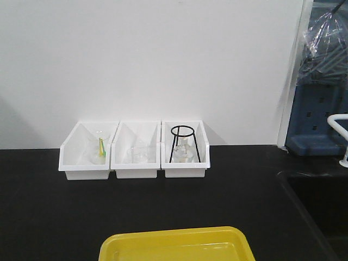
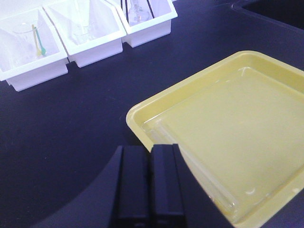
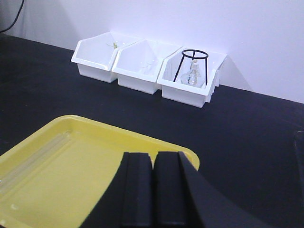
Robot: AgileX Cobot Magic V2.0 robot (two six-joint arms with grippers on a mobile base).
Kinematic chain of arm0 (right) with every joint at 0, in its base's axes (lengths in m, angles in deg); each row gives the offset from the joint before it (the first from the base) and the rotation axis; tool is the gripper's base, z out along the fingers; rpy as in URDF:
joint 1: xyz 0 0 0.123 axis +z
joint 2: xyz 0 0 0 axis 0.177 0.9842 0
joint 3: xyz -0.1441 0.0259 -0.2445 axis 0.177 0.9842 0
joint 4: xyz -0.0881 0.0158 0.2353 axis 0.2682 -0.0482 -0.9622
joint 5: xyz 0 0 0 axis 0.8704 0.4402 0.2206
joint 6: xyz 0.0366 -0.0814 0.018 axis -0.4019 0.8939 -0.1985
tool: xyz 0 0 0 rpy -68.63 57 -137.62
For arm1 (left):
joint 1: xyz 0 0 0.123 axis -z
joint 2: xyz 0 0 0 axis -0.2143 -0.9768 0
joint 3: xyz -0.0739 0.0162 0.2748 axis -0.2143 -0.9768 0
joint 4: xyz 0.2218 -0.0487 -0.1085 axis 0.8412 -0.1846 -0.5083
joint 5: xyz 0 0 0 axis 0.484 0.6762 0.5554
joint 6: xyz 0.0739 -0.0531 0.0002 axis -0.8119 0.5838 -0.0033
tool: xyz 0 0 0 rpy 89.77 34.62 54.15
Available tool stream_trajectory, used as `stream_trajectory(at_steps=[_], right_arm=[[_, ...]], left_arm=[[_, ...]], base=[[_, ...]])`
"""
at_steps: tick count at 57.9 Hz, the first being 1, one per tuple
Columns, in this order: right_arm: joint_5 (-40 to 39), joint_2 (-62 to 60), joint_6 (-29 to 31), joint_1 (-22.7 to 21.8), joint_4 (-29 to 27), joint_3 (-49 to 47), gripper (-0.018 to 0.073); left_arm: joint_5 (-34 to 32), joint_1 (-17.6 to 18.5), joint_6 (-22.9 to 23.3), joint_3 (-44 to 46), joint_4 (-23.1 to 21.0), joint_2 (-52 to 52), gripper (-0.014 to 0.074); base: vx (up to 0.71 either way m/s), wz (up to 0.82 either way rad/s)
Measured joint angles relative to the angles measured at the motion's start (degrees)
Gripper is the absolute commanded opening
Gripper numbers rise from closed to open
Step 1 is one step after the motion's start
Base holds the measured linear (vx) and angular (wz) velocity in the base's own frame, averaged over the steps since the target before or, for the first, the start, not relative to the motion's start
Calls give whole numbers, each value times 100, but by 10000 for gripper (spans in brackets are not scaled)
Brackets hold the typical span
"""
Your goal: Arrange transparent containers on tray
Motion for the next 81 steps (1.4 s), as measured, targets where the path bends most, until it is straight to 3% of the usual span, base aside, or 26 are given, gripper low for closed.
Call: stream_trajectory(at_steps=[29,36,42,54,70,81], right_arm=[[0,0,0,0,0,0,-11],[0,0,0,0,0,0,-11],[-5,0,0,0,0,0,-11],[-18,0,0,0,0,0,-11],[-33,0,0,0,0,0,-11],[-37,0,0,0,0,0,-11]], left_arm=[[-52,-10,0,-115,109,115,-6],[20,-178,0,-505,408,825,-6],[20,-565,0,-1166,592,1909,-6],[80,-881,106,-2364,650,3442,-6],[-69,-913,517,-2461,1115,3656,-6],[-294,-913,565,-2461,1160,3656,-6]], base=[[0,0],[0,0],[0,0],[0,0],[0,0],[0,0]])
